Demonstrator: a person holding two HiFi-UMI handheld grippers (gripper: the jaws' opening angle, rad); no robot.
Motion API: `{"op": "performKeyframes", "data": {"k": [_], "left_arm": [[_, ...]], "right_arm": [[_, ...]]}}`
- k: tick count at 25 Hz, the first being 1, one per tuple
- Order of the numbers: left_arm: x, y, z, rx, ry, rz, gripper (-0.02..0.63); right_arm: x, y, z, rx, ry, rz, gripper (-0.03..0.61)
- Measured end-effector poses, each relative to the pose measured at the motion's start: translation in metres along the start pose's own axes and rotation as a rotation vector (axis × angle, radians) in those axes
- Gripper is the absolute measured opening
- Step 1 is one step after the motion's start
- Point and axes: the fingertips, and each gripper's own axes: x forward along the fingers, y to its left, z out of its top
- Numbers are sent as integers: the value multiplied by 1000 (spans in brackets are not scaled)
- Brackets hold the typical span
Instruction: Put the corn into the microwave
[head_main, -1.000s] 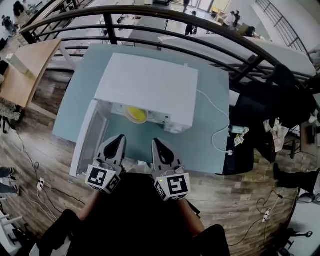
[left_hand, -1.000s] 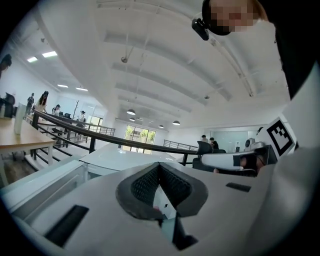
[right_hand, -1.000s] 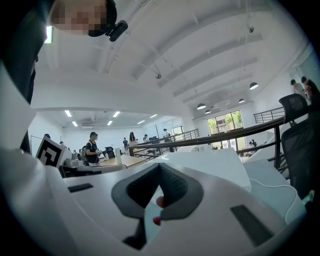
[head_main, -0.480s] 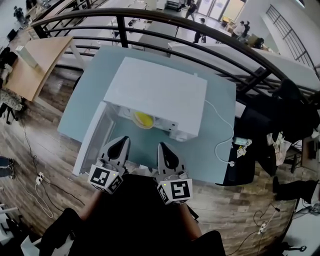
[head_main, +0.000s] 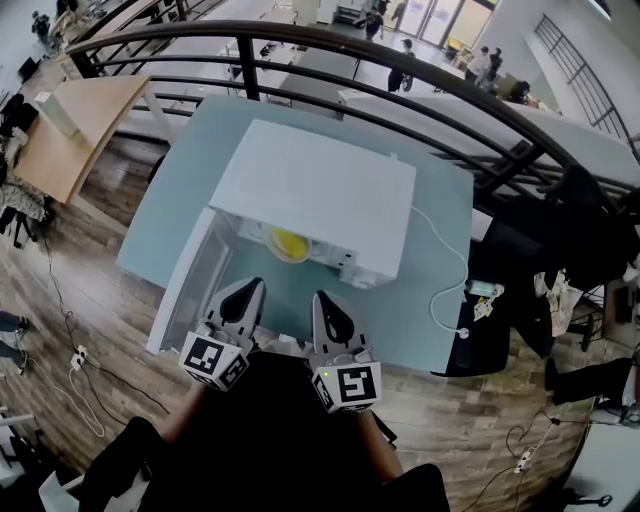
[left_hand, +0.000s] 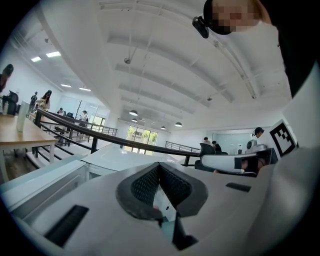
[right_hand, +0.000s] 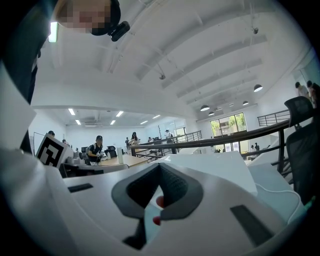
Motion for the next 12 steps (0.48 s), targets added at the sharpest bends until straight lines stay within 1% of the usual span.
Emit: {"op": "performKeyframes", "data": {"k": [4, 12], "left_arm": [[1, -2, -3, -13, 2, -2, 3], [-1, -2, -10, -40, 17, -11, 3]], "right_arm": [[-3, -2, -1, -9, 0, -3, 9], [-7, 0, -6, 5, 16, -15, 9]]}}
